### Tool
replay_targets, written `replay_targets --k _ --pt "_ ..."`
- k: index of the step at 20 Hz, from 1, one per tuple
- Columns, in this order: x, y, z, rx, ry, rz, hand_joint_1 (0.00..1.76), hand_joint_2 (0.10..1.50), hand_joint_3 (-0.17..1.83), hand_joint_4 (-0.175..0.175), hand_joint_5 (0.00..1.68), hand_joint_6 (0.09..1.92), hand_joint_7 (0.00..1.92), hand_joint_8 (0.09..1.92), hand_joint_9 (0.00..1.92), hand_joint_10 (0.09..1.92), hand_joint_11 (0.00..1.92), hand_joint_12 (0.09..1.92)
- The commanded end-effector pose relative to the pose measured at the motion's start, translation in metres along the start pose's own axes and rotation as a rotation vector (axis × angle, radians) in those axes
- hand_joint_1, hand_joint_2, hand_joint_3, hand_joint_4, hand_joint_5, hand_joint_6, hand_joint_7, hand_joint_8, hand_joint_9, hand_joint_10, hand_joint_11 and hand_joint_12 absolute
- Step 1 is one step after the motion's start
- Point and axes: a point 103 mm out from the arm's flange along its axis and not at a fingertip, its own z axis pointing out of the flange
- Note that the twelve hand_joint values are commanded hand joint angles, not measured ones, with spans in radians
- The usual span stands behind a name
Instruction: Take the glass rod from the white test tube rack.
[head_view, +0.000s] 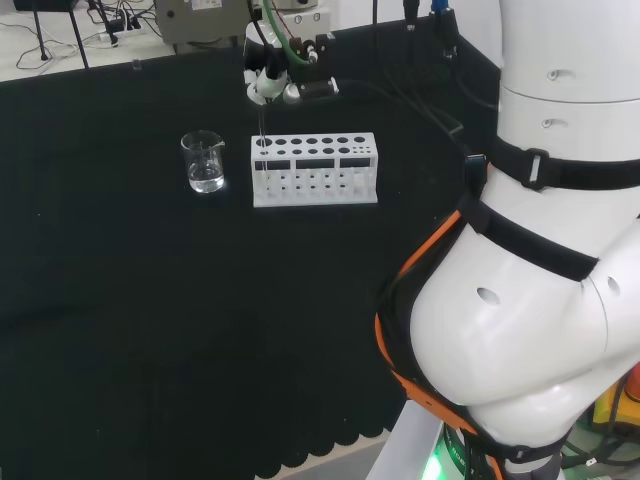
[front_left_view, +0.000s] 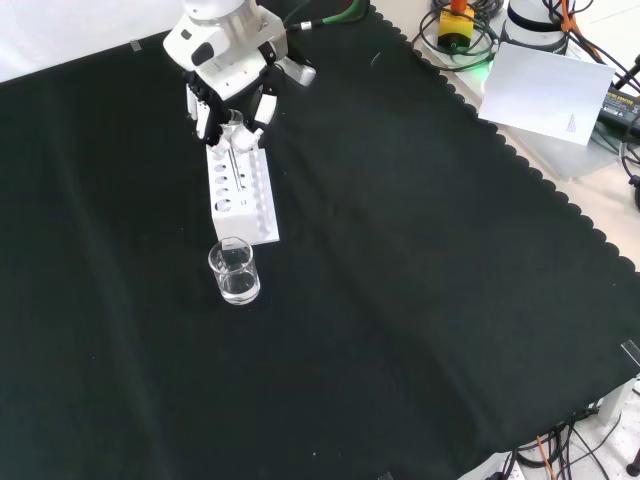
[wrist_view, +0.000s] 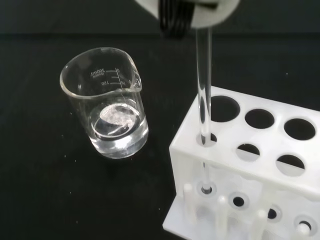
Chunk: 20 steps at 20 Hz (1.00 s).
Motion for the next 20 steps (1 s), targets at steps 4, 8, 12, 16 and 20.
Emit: replay_targets --k 4,8,12,16,20 --pt "0.009 -0.014 -0.037 -0.118 0.024 0.008 1.32 0.51 1.00 -0.175 1.13 0.92 1.32 0.97 1.66 0.81 1.34 0.82" --pt "0.013 -0.025 -0.064 -0.144 0.027 0.017 1.33 0.47 1.06 -0.175 1.15 0.91 1.35 0.95 1.69 0.76 1.37 0.85" --pt "0.013 -0.039 -0.086 -0.141 0.031 0.034 1.33 0.45 1.08 -0.175 1.18 0.87 1.37 0.93 1.72 0.72 1.37 0.90" --pt "0.011 -0.054 -0.102 -0.124 0.035 0.054 1.33 0.43 1.09 -0.175 1.20 0.84 1.38 0.91 1.73 0.69 1.36 0.94" --pt "0.010 -0.070 -0.116 -0.143 0.035 0.050 1.33 0.43 1.09 -0.175 1.21 0.83 1.39 0.90 1.74 0.69 1.37 0.95"
